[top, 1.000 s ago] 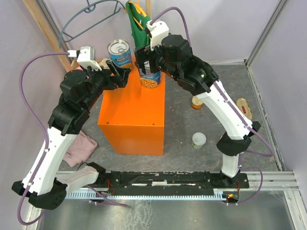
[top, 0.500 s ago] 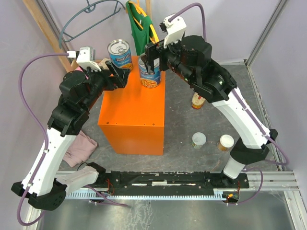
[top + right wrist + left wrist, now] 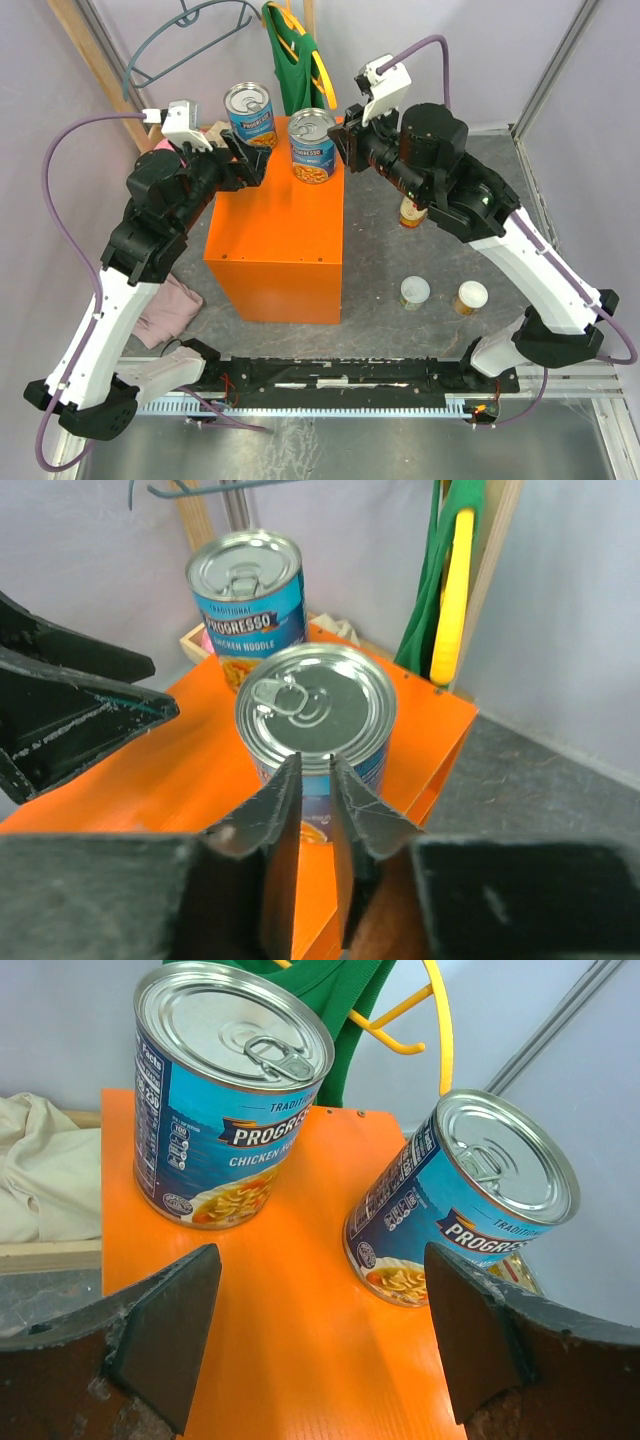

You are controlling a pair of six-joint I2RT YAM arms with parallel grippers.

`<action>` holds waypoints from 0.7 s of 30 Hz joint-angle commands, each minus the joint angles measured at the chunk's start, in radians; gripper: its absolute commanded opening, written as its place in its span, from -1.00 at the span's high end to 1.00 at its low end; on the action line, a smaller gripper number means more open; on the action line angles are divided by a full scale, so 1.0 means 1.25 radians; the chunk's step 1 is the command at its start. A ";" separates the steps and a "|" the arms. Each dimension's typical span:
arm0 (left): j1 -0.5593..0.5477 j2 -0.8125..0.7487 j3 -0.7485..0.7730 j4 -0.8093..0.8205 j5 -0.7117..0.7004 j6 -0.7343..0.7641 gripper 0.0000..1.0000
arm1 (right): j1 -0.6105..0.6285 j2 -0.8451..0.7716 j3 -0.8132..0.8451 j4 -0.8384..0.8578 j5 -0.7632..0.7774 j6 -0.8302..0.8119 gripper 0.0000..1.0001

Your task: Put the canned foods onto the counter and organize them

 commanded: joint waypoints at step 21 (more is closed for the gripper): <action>0.000 -0.034 -0.029 0.037 0.005 -0.040 -0.57 | 0.004 -0.016 -0.192 0.141 -0.057 0.104 0.98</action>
